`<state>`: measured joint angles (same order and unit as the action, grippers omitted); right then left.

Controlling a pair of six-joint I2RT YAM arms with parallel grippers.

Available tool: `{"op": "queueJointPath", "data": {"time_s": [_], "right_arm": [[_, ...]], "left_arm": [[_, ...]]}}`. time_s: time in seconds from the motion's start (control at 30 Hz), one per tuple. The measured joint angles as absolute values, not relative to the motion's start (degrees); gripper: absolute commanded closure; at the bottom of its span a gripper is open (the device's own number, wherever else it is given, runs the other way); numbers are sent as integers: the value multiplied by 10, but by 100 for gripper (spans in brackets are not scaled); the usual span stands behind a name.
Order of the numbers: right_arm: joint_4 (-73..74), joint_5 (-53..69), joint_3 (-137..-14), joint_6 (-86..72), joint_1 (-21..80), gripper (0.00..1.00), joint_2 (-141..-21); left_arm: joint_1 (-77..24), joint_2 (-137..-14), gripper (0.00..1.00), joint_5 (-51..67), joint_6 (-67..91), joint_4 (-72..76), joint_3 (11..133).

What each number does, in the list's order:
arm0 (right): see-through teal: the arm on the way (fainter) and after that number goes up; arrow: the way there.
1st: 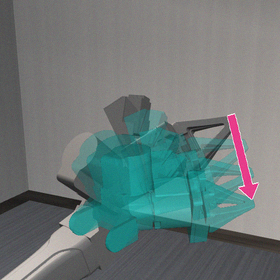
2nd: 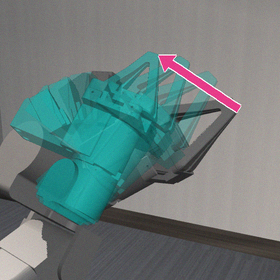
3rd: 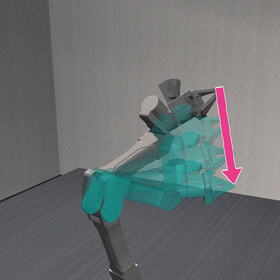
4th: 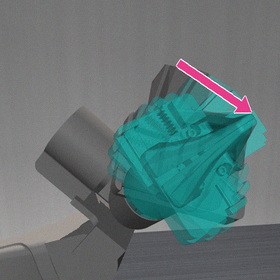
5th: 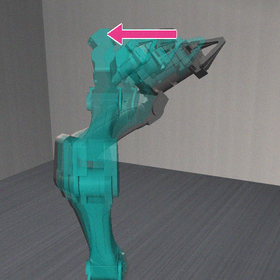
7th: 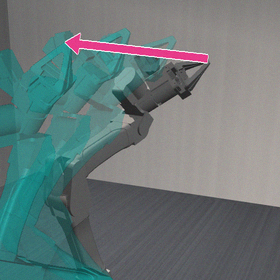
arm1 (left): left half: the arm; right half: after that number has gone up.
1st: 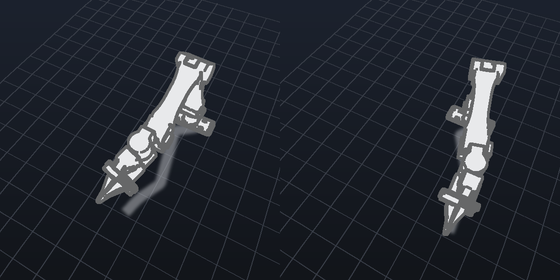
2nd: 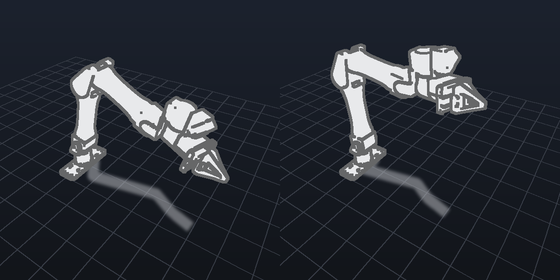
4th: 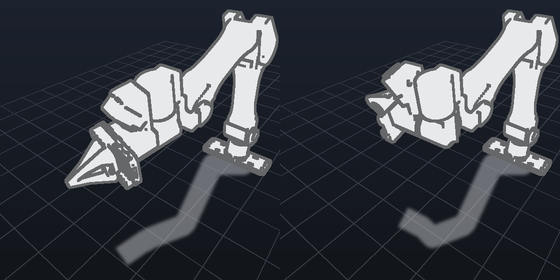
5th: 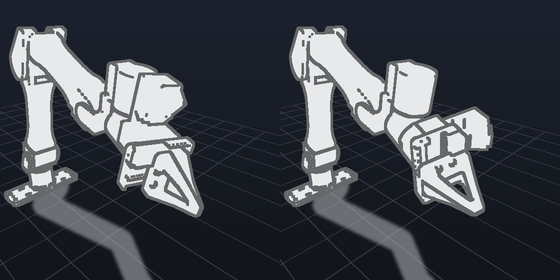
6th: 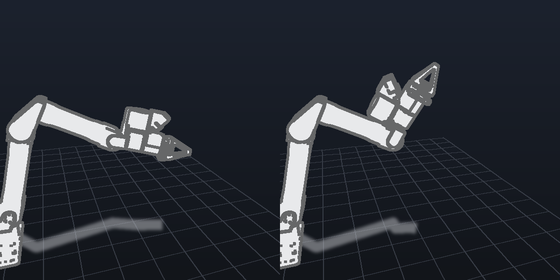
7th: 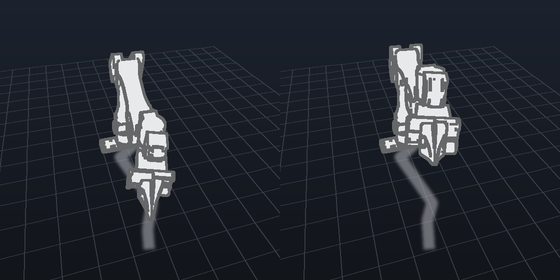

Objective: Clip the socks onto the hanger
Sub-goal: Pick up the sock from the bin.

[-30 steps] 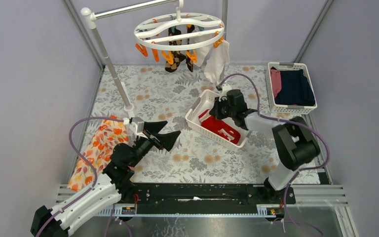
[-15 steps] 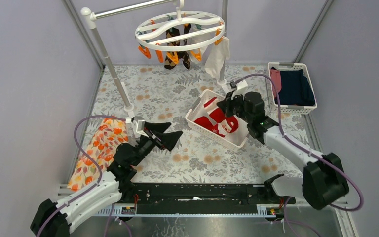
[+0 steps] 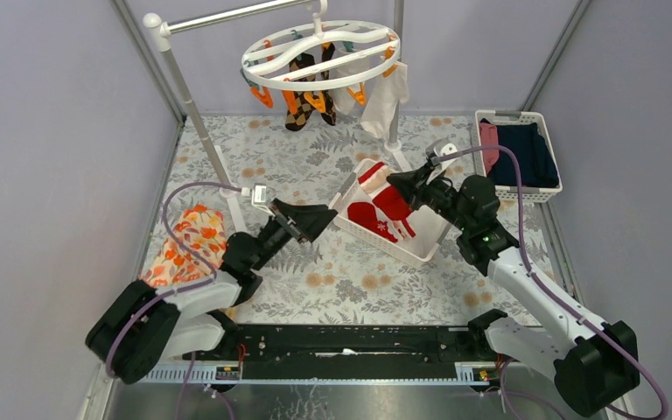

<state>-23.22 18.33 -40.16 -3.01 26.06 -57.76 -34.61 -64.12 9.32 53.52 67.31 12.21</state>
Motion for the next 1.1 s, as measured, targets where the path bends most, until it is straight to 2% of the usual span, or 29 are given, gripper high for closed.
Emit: {"op": "queueJointPath", "data": {"time_s": [0.3, 0.57, 0.7, 0.83, 0.87, 1.0, 1.1], "right_arm": [[-265, 271, -401, -51, 261, 100, -569], [-292, 316, -399, -83, 261, 100, -575], [-297, 332, -399, -93, 261, 100, -578], [-299, 344, -399, -99, 261, 100, -583], [-299, 347, -399, -100, 261, 97, -583], [-288, 356, -399, -93, 261, 40, -582], [-251, 356, -401, -70, 262, 17, -575]], "left_arm": [[-346, -778, 19, 130, 674, 777, 205], [-363, -795, 37, 127, 684, 774, 243], [-364, -816, 63, 127, 684, 772, 260], [-364, -830, 100, 131, 682, 769, 279], [-364, -830, 100, 132, 677, 767, 282], [-364, -797, 100, 133, 590, 718, 286], [-364, -717, 100, 135, 467, 622, 292]]}}
